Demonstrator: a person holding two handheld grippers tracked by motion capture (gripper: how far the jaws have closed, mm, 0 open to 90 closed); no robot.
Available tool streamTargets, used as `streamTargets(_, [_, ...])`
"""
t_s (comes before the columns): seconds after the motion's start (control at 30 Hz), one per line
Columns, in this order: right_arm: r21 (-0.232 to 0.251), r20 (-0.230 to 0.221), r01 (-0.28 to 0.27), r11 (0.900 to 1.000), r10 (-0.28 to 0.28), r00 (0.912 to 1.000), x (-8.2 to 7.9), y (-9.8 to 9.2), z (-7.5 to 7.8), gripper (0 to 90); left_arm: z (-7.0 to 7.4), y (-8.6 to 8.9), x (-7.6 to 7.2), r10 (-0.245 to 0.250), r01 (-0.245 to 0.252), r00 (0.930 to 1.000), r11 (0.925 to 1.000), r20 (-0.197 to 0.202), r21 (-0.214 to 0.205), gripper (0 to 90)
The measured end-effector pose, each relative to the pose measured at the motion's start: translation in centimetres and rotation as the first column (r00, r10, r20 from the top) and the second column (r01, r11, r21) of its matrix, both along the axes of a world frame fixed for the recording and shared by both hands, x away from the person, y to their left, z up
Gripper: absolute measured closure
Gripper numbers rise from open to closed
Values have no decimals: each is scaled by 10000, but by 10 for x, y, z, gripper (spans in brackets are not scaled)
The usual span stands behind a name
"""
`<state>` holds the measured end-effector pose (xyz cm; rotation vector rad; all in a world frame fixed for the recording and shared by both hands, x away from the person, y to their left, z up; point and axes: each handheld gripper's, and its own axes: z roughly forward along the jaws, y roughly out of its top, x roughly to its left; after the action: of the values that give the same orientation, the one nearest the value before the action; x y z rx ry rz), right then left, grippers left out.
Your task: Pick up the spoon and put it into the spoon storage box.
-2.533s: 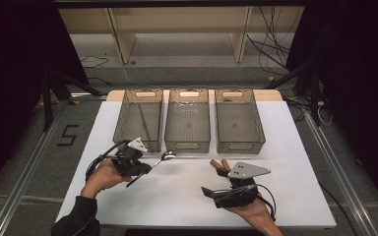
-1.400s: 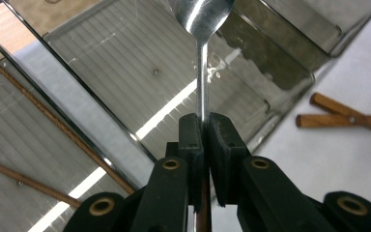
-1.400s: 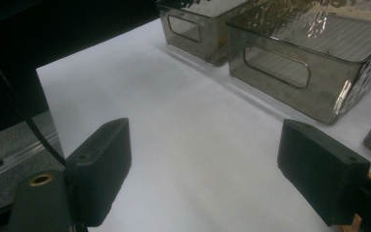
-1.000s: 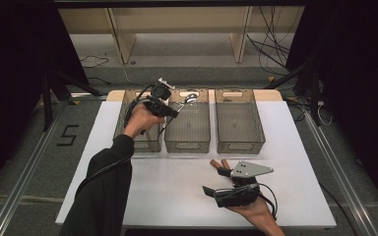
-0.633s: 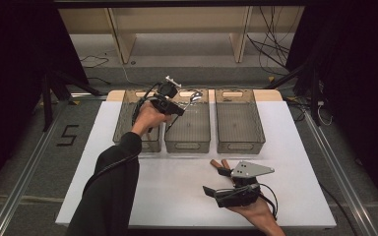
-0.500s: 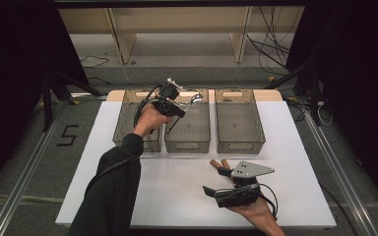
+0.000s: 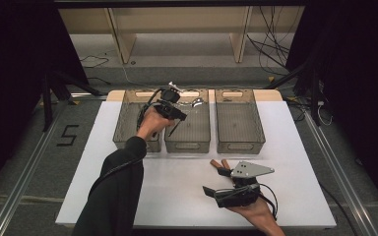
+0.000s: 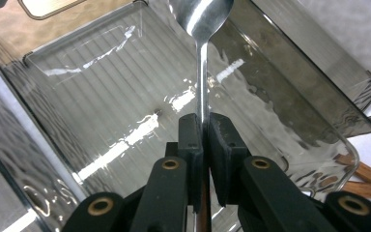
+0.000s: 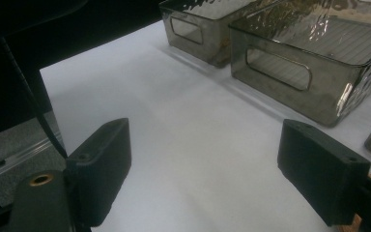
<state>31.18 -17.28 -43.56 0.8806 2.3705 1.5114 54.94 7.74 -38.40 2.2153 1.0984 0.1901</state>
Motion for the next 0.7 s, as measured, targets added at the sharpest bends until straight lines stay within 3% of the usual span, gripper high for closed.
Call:
streamTargets(0.13, [15,37,-11,10000,11,10000,0,0,0,203,0,-2,-2,64,-62,9998,9999,192,-117,809])
streamTargets(0.27, [-10,16,-10,10000,10,10000,0,0,0,203,2,-5,-2,312,-309,9992,9994,246,-129,459])
streamTargets(0.3, [20,24,-10,10000,10,10000,0,0,0,203,5,-5,-3,237,-233,9997,9991,98,-343,331])
streamTargets(0.33, [10,26,-7,10000,6,10000,0,0,0,203,8,-6,-5,77,-73,9999,9985,72,-539,281])
streamTargets(0.5, [-21,-5,-9,10000,9,10000,1,1,-1,203,25,-11,-13,-84,100,9991,9992,415,-395,253])
streamTargets(0.7, [-40,-2,-29,10000,29,10000,0,1,-1,203,29,-6,-16,9,6,9991,9993,415,-372,216])
